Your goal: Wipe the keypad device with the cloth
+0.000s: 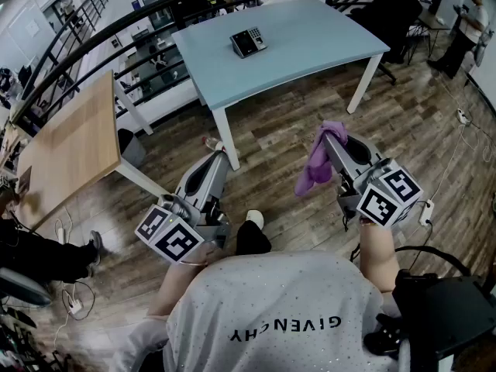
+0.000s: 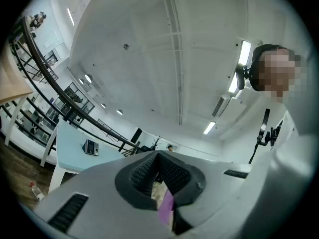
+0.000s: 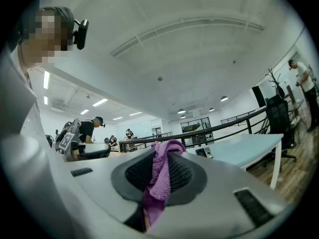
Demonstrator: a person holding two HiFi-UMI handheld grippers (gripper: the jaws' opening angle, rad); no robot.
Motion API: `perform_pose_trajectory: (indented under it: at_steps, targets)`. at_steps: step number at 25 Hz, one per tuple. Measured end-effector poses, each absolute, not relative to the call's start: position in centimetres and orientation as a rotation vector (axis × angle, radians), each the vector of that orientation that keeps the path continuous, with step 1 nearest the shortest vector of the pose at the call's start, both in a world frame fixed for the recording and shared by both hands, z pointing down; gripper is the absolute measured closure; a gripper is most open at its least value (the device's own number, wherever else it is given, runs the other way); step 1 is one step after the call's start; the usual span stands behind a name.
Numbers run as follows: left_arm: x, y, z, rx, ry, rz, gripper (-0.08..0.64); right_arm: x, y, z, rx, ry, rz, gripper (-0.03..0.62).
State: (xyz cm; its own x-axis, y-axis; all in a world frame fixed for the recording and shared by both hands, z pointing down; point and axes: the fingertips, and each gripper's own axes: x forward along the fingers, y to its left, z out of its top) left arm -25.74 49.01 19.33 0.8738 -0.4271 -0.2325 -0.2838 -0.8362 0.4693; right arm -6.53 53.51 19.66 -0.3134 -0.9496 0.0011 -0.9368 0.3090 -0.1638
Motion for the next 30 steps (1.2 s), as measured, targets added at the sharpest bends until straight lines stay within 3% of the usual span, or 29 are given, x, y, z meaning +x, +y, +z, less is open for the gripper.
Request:
perform_pose_trajectory:
  at_steps: [19, 30]
  targets:
    - [-25.0, 42.4, 22.1, 2.634, -0.578, -0.411, 0.56, -4.8, 46.7, 22.3, -1.716, 2.374, -0.354, 0.552]
    - [-20.3, 27.7, 17.3, 2.746, -0.403, -0.56, 0.56, -0.1, 33.9, 14.4, -1.529, 2.159, -0.173, 0.552]
